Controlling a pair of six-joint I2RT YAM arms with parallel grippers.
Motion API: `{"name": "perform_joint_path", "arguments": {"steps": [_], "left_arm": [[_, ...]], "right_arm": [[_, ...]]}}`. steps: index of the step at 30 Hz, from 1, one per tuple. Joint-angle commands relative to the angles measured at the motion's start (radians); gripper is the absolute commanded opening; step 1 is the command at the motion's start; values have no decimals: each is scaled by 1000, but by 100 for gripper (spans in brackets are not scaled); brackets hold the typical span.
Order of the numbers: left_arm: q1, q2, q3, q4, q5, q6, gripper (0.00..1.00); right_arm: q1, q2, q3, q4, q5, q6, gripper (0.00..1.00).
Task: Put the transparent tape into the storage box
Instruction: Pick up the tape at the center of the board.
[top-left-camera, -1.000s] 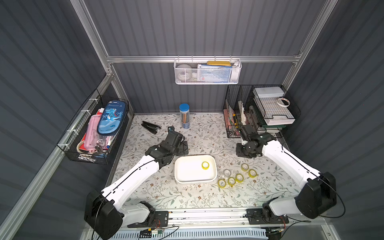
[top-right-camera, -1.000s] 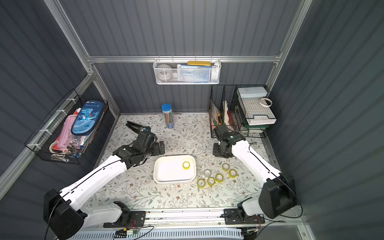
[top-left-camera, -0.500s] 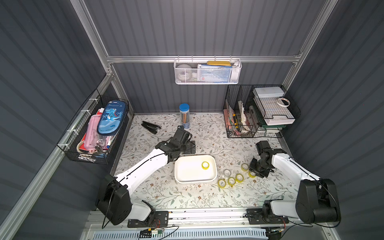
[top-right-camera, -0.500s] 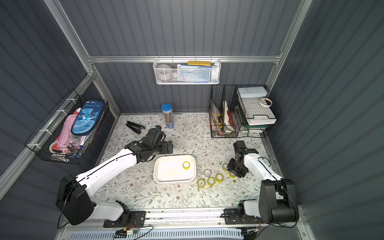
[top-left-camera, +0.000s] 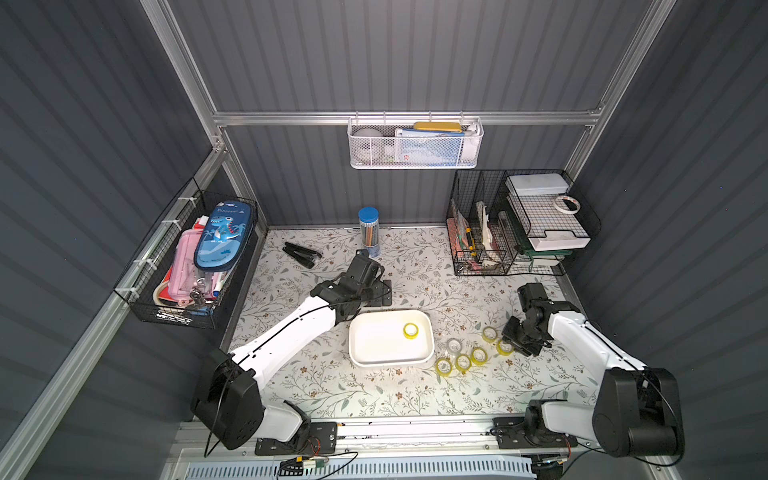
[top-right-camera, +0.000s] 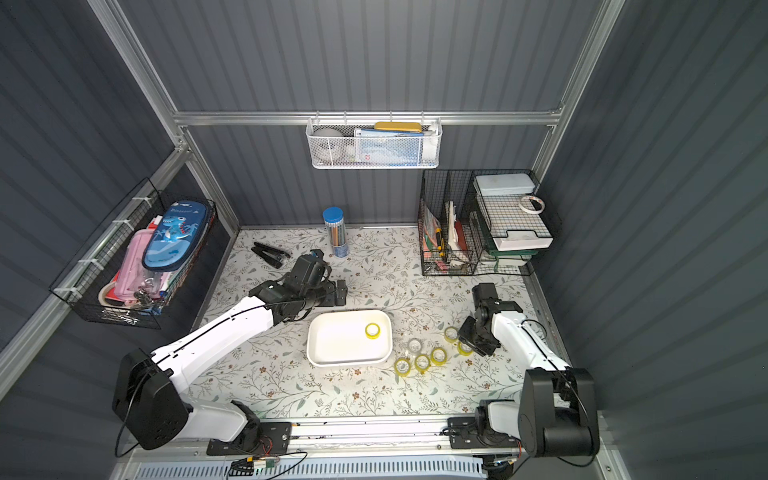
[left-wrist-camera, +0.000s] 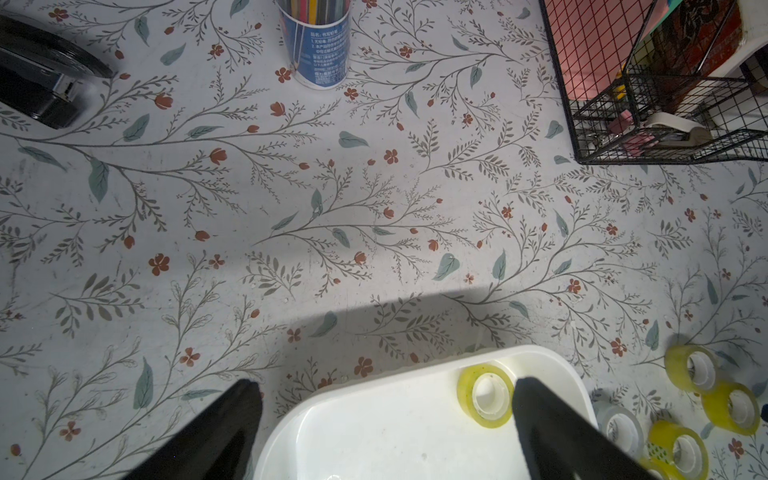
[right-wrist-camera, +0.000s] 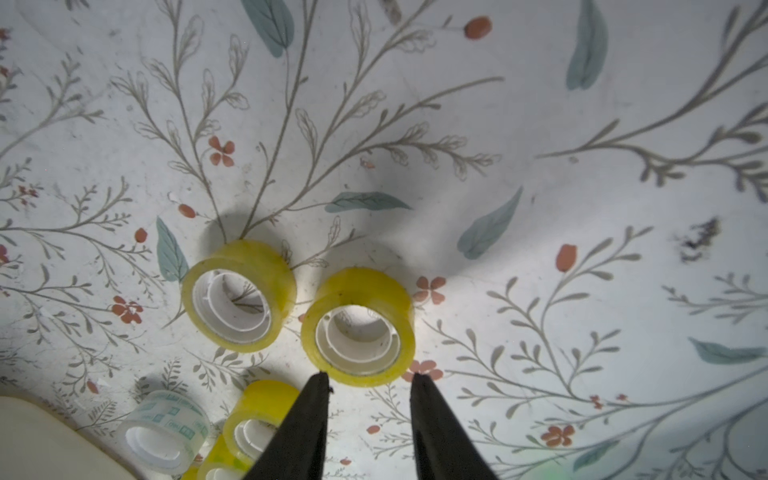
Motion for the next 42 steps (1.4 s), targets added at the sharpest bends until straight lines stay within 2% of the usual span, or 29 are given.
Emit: {"name": "perform_joint_path", "arguments": {"steps": [1, 16, 19, 23, 27, 33, 42], "left_arm": [[-4, 17, 15, 14, 16, 20, 99], [-4, 15, 24, 2, 10, 20, 99], [-4, 14, 23, 6, 2, 19, 99], [-4, 4, 19, 13, -12, 15, 99], [-4, -12, 10, 21, -21, 15, 99], [-4, -54, -13, 38, -57, 15, 99], [-4, -131, -10, -44, -141, -17, 99]], "right_arm": [[-5, 8, -8, -26, 26, 19, 38], [-5, 100, -93, 105, 14, 50, 35], [-5, 113, -100, 127, 12, 50, 26], [-3, 91, -75, 120, -4, 41, 0], [26, 61, 5, 63, 12, 8, 0], [175, 91, 230, -34, 69, -47, 0], [497, 355, 636, -82, 78, -156, 0]]}}
